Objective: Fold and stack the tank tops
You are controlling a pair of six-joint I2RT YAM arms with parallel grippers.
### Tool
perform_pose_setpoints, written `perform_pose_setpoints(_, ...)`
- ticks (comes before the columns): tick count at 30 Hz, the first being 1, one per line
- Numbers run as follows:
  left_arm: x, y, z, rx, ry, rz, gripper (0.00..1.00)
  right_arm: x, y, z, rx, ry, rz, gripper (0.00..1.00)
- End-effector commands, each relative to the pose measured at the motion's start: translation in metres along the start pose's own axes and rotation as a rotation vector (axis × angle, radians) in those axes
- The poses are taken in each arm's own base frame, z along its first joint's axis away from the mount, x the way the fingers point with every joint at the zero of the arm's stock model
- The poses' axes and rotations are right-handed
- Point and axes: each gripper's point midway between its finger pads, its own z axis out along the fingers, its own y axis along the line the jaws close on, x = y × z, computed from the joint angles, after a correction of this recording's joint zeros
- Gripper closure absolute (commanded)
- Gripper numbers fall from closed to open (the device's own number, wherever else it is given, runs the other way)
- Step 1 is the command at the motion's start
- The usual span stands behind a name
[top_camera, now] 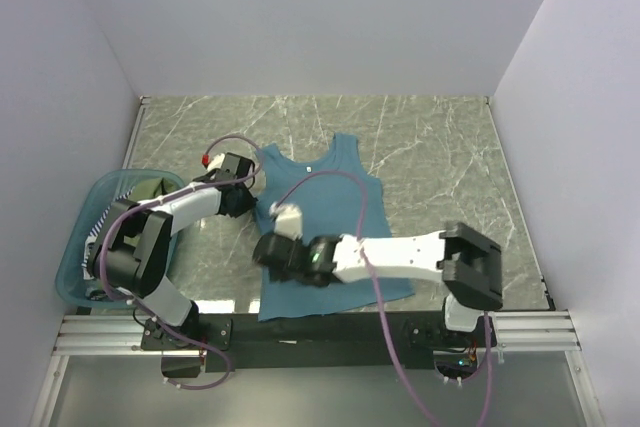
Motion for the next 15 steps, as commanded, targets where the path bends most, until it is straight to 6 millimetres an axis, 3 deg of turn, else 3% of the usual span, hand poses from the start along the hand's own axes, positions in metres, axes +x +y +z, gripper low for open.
perform_pose_setpoints(1,-0.023,-0.023,0.000,0.059,-0.027,-0.014,0.77,-0.071,-0.069,-0.012,0.164,-0.155,0.067,0.55)
perform_pose_setpoints(2,-0.024,-0.026,0.001,0.063,-0.023,-0.018,0.78,-0.089,-0.095,-0.012,0.219,-0.180,0.106,0.52)
perform_pose_setpoints(5,-0.021,-0.026,0.009,0.049,-0.006,-0.020,0.82,-0.102,-0.139,-0.005,0.295,-0.177,0.126,0.46)
perform_pose_setpoints(6,-0.020,-0.028,0.012,0.056,0.000,-0.020,0.83,-0.113,-0.165,-0.001,0.349,-0.183,0.161,0.41)
perform_pose_setpoints(9,-0.019,-0.029,0.016,0.051,0.008,-0.025,0.89,-0.124,-0.195,0.010,0.374,-0.165,0.182,0.37)
perform_pose_setpoints(11,-0.022,-0.035,0.016,0.067,0.007,-0.031,0.92,-0.139,-0.216,0.019,0.415,-0.154,0.208,0.35)
perform_pose_setpoints(12,-0.021,-0.035,0.018,0.061,0.014,-0.031,0.95,-0.156,-0.224,0.020,0.426,-0.165,0.215,0.34)
perform_pose_setpoints(13,-0.021,-0.036,0.019,0.059,0.016,-0.030,0.97,-0.153,-0.232,0.031,0.450,-0.131,0.208,0.34)
perform_pose_setpoints(15,-0.022,-0.039,0.022,0.048,0.024,-0.026,0.99,-0.169,-0.235,0.039,0.454,-0.124,0.203,0.34)
